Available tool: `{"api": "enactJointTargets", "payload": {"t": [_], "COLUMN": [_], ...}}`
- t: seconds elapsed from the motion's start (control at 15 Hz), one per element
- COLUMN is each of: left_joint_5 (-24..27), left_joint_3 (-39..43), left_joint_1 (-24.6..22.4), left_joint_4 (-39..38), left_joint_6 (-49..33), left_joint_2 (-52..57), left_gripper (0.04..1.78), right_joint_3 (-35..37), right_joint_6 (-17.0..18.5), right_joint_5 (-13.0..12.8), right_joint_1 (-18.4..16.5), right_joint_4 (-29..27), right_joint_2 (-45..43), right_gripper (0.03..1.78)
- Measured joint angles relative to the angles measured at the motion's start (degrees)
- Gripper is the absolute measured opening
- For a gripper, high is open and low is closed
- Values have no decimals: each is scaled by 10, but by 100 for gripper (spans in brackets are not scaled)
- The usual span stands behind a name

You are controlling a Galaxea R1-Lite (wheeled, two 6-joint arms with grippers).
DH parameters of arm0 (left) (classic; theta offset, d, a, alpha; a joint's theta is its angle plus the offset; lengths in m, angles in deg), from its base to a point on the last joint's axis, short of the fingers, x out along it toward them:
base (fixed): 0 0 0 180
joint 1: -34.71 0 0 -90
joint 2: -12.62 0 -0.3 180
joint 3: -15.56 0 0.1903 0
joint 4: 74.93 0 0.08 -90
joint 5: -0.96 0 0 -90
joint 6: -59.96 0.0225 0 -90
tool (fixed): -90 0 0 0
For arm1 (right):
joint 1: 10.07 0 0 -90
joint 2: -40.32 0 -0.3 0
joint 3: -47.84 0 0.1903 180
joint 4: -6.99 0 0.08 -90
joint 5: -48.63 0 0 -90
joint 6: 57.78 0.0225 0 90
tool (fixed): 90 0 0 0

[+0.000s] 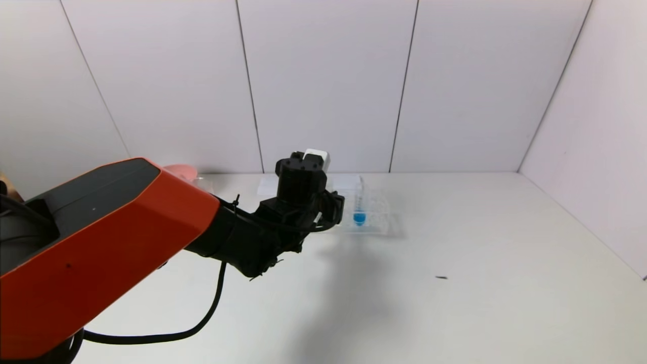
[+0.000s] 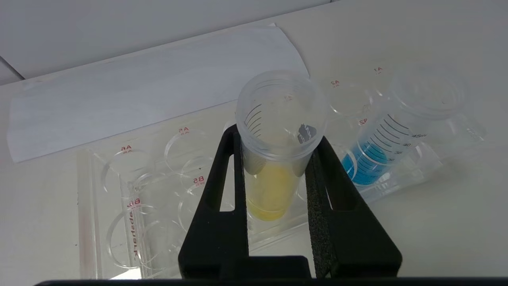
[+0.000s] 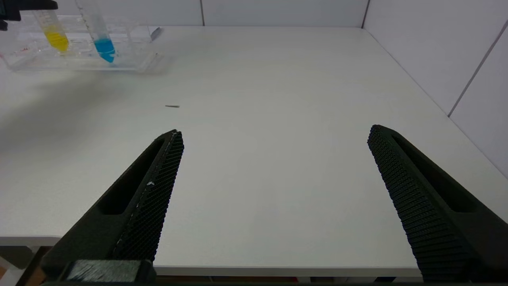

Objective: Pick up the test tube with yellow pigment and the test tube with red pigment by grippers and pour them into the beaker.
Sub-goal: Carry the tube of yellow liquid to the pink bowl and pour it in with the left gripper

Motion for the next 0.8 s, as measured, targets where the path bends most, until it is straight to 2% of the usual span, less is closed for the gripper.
{"api": "enactJointTargets", "payload": {"t": [0.8], "left_joint_5": [6], "left_joint_3": [3], "left_joint_1": [0], "left_joint_4": [1], "left_joint_6": [24], "left_joint_2": [59], "left_gripper": [44], "right_joint_3": [0], "right_joint_6": [0], "right_joint_5": [0], "right_joint_1": [0], "right_joint_4": [0], "right_joint_2": [0], "right_gripper": [170]}}
